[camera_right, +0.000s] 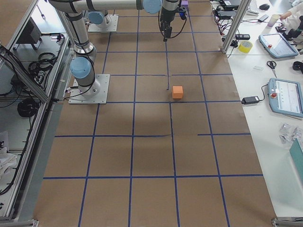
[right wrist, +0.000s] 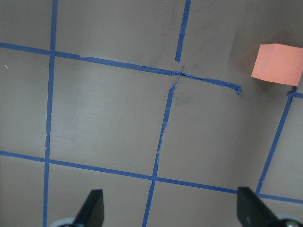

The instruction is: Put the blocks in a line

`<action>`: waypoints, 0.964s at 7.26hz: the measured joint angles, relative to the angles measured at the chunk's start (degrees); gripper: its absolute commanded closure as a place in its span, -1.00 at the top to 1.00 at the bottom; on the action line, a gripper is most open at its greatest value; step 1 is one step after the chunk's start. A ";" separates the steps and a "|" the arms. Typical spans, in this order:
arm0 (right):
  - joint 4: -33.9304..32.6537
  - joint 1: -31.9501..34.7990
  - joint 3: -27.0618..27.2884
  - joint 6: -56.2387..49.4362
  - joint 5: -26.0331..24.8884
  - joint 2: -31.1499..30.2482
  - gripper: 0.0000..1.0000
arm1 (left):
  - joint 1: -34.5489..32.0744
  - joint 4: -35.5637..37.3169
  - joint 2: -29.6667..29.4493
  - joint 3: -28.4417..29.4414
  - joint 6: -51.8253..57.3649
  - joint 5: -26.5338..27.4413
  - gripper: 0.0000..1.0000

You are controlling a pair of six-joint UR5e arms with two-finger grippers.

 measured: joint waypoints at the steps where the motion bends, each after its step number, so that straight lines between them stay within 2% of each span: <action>1: -0.29 -0.38 0.32 -0.04 0.00 -0.04 1.00 | 0.01 0.04 -0.01 0.02 -0.02 0.06 1.00; 5: -1.56 -0.82 0.69 -0.14 0.01 0.12 1.00 | 0.10 0.12 -0.01 0.10 0.01 0.15 1.00; 7: -4.48 -2.00 1.22 -0.32 0.07 0.57 1.00 | 0.11 0.12 0.02 0.11 0.02 0.16 1.00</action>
